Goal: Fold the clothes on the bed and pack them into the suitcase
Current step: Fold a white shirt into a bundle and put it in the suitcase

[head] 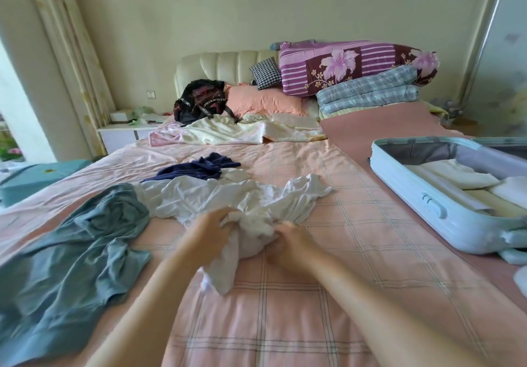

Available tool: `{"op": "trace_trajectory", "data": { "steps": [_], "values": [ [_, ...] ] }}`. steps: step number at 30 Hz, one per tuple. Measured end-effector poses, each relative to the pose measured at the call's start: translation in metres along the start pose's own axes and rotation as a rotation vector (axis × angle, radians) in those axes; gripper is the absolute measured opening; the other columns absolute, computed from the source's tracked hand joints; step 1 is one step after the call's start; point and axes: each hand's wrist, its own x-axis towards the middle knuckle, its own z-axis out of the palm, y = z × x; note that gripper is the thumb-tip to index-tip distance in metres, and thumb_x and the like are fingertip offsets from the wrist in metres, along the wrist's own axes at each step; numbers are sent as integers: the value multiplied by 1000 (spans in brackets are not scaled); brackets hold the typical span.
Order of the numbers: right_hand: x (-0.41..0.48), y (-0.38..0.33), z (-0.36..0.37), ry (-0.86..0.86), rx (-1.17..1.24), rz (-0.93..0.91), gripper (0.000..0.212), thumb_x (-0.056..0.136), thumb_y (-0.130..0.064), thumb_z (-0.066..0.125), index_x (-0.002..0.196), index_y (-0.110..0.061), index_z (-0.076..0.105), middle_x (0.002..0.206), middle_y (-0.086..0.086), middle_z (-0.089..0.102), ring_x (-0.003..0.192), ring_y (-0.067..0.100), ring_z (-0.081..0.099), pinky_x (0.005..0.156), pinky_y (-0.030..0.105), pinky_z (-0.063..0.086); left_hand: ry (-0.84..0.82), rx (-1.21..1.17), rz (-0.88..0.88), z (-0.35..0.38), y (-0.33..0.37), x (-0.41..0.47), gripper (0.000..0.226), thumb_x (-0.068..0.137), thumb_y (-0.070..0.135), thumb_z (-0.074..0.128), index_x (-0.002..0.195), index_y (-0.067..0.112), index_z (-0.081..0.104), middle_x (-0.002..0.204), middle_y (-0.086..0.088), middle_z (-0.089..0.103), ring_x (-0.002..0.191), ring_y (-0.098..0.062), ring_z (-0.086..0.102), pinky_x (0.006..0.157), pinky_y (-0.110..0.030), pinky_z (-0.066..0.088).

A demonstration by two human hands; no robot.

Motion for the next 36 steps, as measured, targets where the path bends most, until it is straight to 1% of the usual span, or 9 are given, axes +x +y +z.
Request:
{"op": "trace_trajectory", "data": {
  "steps": [6,10,14,17,21,24,27,31,36],
  "values": [
    [5,-22,8,115,145,16,46,80,-38,71,124,-31,62,126,-2,57,114,23,59,95,37,50,285,274,-327,-60,-36,-14,39,89,9,53,125,24,61,109,-10,69,98,-32,64,79,-36,52],
    [10,-25,24,68,-17,1,40,87,-35,62,127,-29,61,128,5,54,118,28,54,96,36,47,116,484,-211,-50,-44,-29,57,90,16,57,143,32,44,141,-3,51,124,-26,49,98,-42,46],
    [14,-33,32,111,-8,-10,29,95,-26,53,119,-25,70,126,8,58,116,29,57,89,35,46,-351,217,-87,-30,-26,-38,60,65,64,74,121,52,54,124,20,52,113,-9,54,99,-36,47],
    [16,-36,32,232,150,51,17,98,-22,54,106,-23,68,103,-1,66,95,23,63,77,31,47,-545,486,-81,-22,-32,-44,81,59,50,83,130,48,44,124,15,43,107,-15,49,92,-36,48],
    [10,-40,21,365,424,145,14,96,-16,54,92,-29,58,88,-5,68,83,21,68,74,33,54,-109,437,-84,-35,-42,-36,20,81,22,65,98,29,60,98,1,65,87,-24,62,72,-35,53],
    [2,-39,18,189,485,97,18,85,-15,54,94,-30,55,79,2,74,73,20,73,72,40,60,270,452,-272,-53,-53,-32,21,90,19,51,108,18,62,105,-11,67,92,-32,62,70,-34,46],
    [-4,-34,22,17,230,-33,30,74,-16,61,100,-31,63,98,-8,71,92,10,66,89,33,55,266,563,-399,-61,-69,-36,34,90,23,51,124,18,54,123,-12,59,111,-35,53,89,-43,47],
    [5,-37,35,0,68,-91,63,81,-16,65,140,-27,47,130,-4,49,120,12,50,98,27,43,178,597,-78,-48,-60,-34,65,90,48,60,148,37,34,154,2,35,139,-25,31,111,-46,29],
    [33,-48,54,144,-31,-198,65,89,-18,61,151,-23,41,153,3,38,140,22,37,115,37,31,-74,468,-243,-23,-76,-21,65,94,45,57,152,34,29,146,-7,48,128,-29,48,98,-36,42]
  ]
}}
